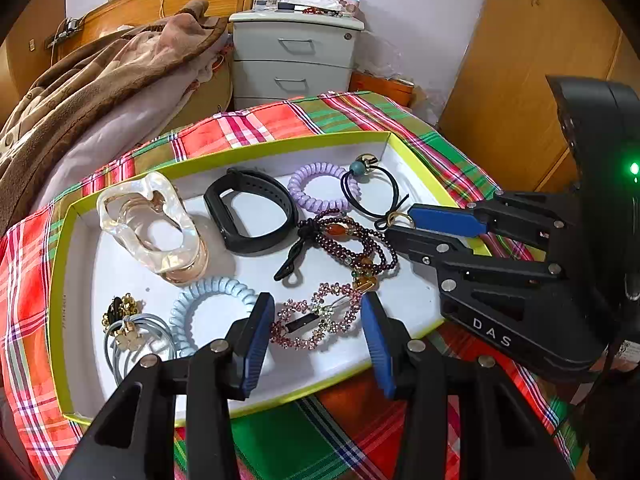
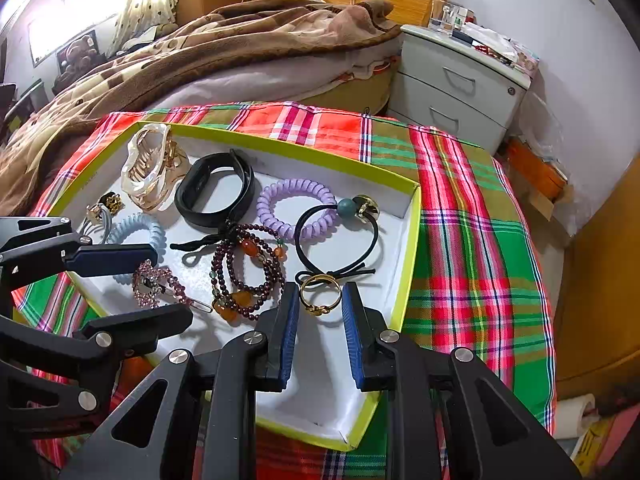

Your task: Organize jewelry

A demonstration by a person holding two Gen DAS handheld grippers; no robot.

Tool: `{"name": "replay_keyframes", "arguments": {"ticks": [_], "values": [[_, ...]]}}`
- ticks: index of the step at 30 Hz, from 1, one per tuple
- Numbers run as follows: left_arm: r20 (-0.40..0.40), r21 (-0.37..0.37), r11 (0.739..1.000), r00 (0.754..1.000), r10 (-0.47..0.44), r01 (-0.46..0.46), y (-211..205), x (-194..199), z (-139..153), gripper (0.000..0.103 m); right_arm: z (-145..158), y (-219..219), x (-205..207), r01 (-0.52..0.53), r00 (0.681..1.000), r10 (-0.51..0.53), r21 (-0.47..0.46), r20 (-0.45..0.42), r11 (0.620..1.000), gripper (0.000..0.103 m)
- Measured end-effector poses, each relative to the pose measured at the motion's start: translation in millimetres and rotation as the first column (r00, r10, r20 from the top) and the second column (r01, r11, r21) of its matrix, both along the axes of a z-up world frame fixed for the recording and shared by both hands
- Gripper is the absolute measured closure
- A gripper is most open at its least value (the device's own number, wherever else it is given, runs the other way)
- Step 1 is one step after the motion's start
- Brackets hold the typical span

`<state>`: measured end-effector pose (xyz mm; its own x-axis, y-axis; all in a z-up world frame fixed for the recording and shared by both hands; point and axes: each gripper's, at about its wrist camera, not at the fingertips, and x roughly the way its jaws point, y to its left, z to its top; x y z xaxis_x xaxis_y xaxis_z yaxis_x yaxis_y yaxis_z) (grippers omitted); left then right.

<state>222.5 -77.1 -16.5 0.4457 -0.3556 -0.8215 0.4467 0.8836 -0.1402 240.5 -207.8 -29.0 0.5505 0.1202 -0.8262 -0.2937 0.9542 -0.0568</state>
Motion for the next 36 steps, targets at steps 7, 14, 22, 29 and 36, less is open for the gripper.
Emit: {"name": "replay_keyframes", "arguments": {"ticks": [7, 14, 22, 29, 36], "values": [[-0.011, 0.002, 1.000, 1.000, 0.013, -0.013, 2, 3, -1, 0.056, 0, 1, 1, -0.003, 1.000, 0.003, 0.000, -0.005, 1.000, 0.080], [-0.010, 0.014, 1.000, 1.000, 0.013, -0.013, 0, 3, -3, 0.056, 0, -1, 3, -0.003, 1.000, 0.003, 0.017, -0.007, 1.000, 0.080], [-0.012, 0.022, 1.000, 1.000, 0.015, -0.014, 0, 3, -1, 0.056, 3, -6, 3, 0.004, 1.000, -0.004, 0.054, -0.004, 0.999, 0.070], [-0.010, 0.031, 0.999, 1.000, 0.020, -0.020, 0, 1, 1, 0.056, 9, -10, 1, 0.013, 1.000, -0.015, 0.085, 0.014, 0.996, 0.068], [0.013, 0.042, 0.999, 1.000, 0.022, -0.023, -1, -6, 11, 0.056, 20, -17, -7, 0.026, 0.999, -0.030, 0.109, 0.038, 0.994, 0.068]]}}
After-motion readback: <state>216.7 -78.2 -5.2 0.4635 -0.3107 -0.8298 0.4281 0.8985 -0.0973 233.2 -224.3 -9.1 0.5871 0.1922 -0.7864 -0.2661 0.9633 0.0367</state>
